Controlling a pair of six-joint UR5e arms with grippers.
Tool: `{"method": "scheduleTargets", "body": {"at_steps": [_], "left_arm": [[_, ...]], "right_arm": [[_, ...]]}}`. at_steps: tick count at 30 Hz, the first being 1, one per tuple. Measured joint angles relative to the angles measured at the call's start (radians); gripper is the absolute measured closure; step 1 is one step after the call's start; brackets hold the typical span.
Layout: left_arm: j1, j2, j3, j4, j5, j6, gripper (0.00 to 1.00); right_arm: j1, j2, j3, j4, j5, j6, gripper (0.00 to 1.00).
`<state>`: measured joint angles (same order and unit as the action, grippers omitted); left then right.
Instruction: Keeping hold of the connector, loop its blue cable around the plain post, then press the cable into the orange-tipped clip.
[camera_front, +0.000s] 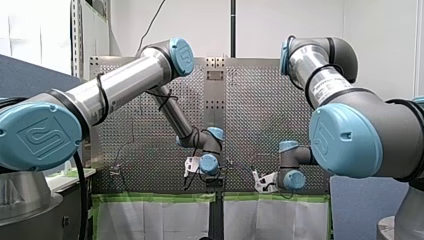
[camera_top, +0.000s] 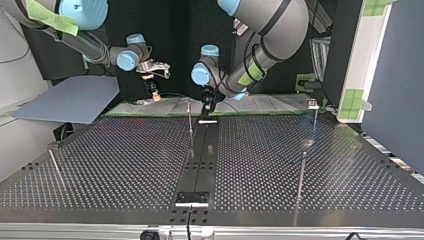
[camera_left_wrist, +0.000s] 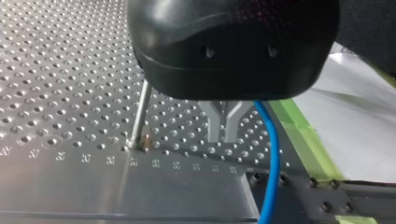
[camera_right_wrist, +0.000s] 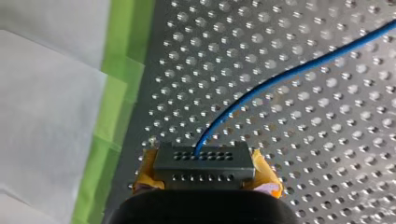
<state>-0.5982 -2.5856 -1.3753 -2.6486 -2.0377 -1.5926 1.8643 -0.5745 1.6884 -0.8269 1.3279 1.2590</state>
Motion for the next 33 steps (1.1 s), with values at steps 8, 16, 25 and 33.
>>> {"method": "scheduleTargets", "body": {"at_steps": [8, 16, 25, 33], "left_arm": [[0.004, -0.001, 0.001, 0.021, 0.007, 0.004, 0.99], [0.006, -0.012, 0.012, 0.027, 0.010, 0.012, 0.99], [0.012, -0.042, 0.033, 0.026, 0.011, 0.018, 0.99], [0.023, -0.048, 0.050, 0.020, 0.014, 0.019, 0.99]], "right_arm": [[-0.002, 0.007, -0.012, 0.002, -0.001, -0.001, 1.00], [-0.006, 0.008, -0.016, 0.003, -0.001, 0.003, 1.00], [-0.010, 0.008, -0.020, 0.005, -0.001, 0.006, 1.00], [-0.010, 0.008, -0.029, 0.011, 0.000, 0.006, 1.00]]}}
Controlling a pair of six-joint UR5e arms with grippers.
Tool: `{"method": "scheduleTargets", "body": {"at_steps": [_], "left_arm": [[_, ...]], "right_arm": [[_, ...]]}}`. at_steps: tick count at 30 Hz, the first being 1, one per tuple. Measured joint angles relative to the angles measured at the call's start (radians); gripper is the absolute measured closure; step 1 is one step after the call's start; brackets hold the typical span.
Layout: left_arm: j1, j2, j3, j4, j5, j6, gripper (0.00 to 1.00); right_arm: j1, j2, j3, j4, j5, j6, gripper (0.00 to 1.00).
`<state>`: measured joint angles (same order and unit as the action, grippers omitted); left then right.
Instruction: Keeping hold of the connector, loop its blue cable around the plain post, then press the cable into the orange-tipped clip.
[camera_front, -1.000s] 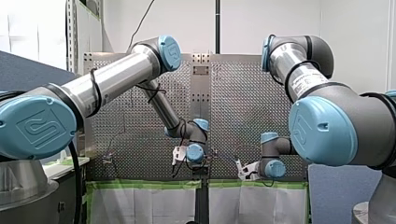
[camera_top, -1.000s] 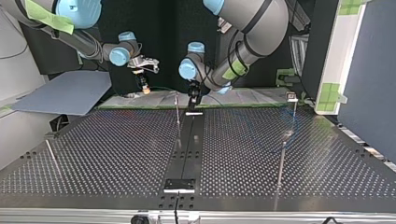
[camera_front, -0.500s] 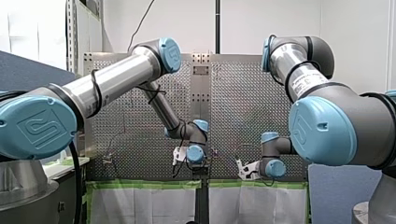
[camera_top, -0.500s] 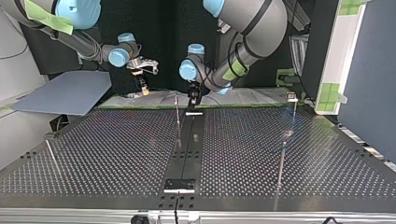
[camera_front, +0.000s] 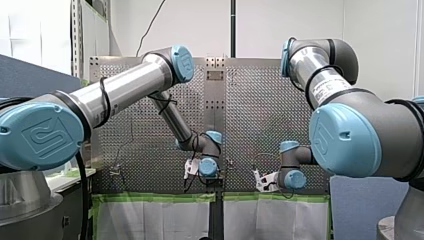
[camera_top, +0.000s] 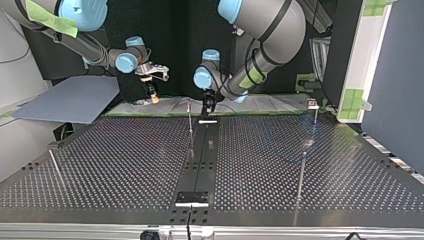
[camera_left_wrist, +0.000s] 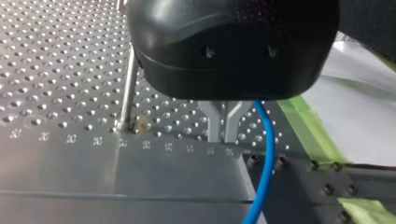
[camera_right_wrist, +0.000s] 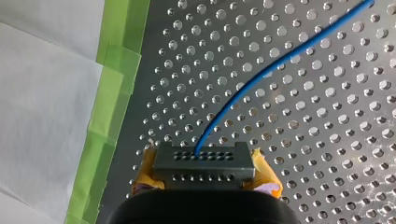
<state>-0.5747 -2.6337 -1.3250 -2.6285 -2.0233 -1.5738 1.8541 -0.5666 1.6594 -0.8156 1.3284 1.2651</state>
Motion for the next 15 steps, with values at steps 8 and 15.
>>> {"method": "scheduleTargets", "body": {"at_steps": [8, 15], "left_arm": [[0.009, -0.001, 0.021, -0.013, 0.004, 0.000, 0.99], [0.016, -0.001, 0.038, -0.020, 0.006, 0.001, 0.99]], "right_arm": [[0.000, 0.000, -0.012, 0.013, 0.000, -0.002, 1.00], [-0.001, 0.000, -0.034, 0.029, 0.002, 0.000, 1.00]]}}
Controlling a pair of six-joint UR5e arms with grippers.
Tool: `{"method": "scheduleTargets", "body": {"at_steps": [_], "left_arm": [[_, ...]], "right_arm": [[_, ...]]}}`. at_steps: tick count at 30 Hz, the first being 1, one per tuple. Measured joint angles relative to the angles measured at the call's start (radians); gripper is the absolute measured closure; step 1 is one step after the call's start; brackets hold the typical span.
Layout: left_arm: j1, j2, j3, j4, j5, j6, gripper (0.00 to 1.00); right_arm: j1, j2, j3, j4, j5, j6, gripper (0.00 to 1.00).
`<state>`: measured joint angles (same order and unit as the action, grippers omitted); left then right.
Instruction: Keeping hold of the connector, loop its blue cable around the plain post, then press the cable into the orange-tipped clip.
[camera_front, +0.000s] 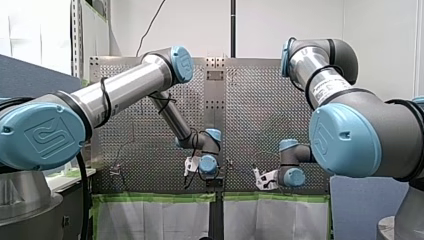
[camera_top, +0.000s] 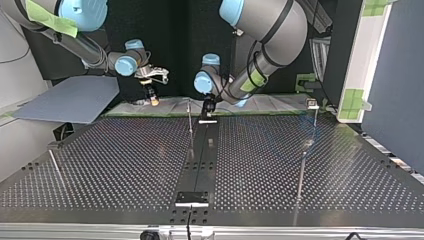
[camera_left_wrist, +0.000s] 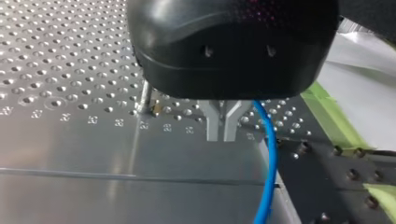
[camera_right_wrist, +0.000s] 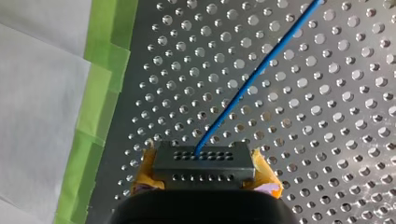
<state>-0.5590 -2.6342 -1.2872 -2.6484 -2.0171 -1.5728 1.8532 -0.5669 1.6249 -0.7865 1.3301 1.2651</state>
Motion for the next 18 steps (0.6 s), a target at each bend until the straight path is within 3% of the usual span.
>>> {"method": "scheduleTargets", "body": {"at_steps": [13, 15, 17, 18], "left_arm": [[0.002, 0.000, 0.017, -0.008, 0.002, 0.000, 0.99], [0.001, 0.000, 0.017, -0.009, 0.002, 0.000, 0.96], [0.000, 0.000, 0.017, -0.010, 0.002, -0.001, 0.82], [-0.001, 0.000, 0.017, -0.011, 0.002, -0.002, 0.82]], "right_arm": [[-0.005, 0.000, -0.031, 0.019, 0.003, 0.004, 1.00], [-0.005, 0.000, -0.031, 0.018, 0.003, 0.003, 1.00], [-0.005, 0.000, -0.031, 0.017, 0.003, 0.003, 1.00], [-0.005, 0.000, -0.031, 0.016, 0.003, 0.003, 1.00]]}}
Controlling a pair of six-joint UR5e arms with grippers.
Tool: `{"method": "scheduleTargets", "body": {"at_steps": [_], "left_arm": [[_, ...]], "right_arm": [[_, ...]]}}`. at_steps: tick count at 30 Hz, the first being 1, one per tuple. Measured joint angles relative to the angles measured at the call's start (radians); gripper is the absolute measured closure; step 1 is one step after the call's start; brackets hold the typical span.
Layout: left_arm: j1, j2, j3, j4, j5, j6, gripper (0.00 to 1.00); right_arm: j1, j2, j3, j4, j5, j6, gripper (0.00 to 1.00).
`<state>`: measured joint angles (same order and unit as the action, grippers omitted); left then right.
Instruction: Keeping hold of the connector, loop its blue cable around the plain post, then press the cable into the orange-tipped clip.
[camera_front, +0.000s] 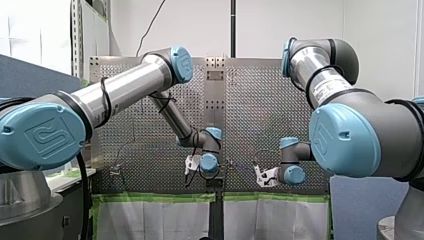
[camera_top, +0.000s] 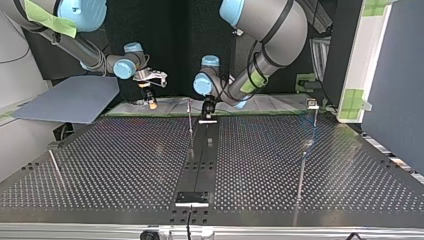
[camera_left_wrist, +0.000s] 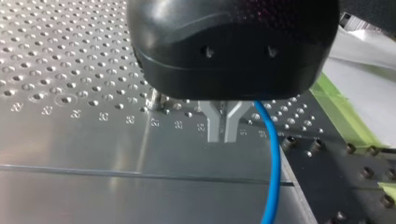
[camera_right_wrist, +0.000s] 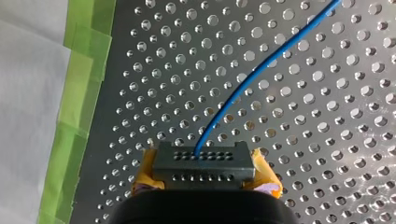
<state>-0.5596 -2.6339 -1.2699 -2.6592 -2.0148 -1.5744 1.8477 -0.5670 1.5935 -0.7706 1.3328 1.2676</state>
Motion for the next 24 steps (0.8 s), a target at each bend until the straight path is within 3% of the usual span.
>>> {"method": "scheduleTargets", "body": {"at_steps": [2, 3, 5, 7, 8, 9, 11, 24], "left_arm": [[-0.002, 0.000, 0.000, 0.000, 0.000, 0.000, 0.68], [-0.002, 0.000, 0.000, -0.001, 0.000, -0.001, 0.68], [-0.003, 0.000, 0.000, -0.002, -0.001, -0.001, 0.47], [-0.003, 0.000, 0.000, -0.004, -0.002, 0.000, 0.47], [-0.004, 0.000, 0.000, -0.005, -0.003, 0.000, 0.20], [-0.004, 0.000, 0.000, -0.008, -0.003, 0.001, 0.20], [-0.004, 0.001, 0.000, -0.014, -0.005, 0.003, 0.00], [0.000, 0.001, 0.000, -0.030, -0.005, 0.015, 0.00]], "right_arm": [[0.000, 0.000, 0.000, -0.003, -0.001, -0.001, 1.00], [0.000, 0.000, 0.000, -0.004, -0.002, -0.001, 1.00], [0.000, 0.000, 0.000, -0.006, -0.002, -0.001, 1.00], [0.000, 0.000, 0.000, -0.007, -0.003, -0.002, 1.00], [0.000, 0.000, -0.001, -0.007, -0.003, -0.002, 1.00], [0.000, 0.000, -0.001, -0.007, -0.004, -0.003, 1.00], [0.000, 0.000, -0.003, -0.007, -0.004, -0.002, 1.00], [0.000, 0.000, -0.051, 0.001, -0.028, 0.001, 1.00]]}}
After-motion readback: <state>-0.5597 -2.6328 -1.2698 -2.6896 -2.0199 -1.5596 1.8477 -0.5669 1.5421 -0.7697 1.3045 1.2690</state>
